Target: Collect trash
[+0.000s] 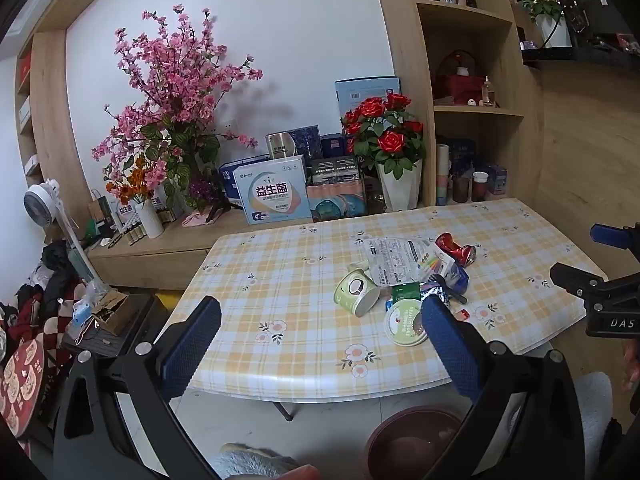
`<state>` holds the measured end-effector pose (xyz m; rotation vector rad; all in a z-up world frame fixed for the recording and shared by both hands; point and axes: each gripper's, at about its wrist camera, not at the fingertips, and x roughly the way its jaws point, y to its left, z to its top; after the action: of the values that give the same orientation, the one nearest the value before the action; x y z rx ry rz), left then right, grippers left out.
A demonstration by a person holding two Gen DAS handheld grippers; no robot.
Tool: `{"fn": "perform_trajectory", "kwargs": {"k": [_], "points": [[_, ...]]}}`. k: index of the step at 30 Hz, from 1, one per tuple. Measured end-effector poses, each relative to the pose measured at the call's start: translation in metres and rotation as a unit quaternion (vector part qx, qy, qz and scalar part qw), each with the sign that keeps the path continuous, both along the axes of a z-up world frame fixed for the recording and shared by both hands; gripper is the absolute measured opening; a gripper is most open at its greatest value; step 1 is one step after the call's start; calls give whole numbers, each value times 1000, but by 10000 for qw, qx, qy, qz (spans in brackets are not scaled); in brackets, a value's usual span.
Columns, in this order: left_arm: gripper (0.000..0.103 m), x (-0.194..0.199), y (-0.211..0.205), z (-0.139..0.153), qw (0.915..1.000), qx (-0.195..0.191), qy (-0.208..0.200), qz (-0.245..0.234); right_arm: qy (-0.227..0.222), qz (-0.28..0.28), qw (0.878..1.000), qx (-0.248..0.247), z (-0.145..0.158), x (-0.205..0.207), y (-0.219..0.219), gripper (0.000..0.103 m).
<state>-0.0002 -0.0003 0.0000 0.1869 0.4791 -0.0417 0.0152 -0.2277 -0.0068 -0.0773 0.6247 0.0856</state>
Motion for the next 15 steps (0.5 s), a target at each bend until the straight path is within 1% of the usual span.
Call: {"fn": "perform_trajectory", "kwargs": {"k": [15], "points": [[98, -1, 6, 4, 10000, 9, -5, 31, -31, 0, 10000, -12, 2, -1, -1, 98]]}}
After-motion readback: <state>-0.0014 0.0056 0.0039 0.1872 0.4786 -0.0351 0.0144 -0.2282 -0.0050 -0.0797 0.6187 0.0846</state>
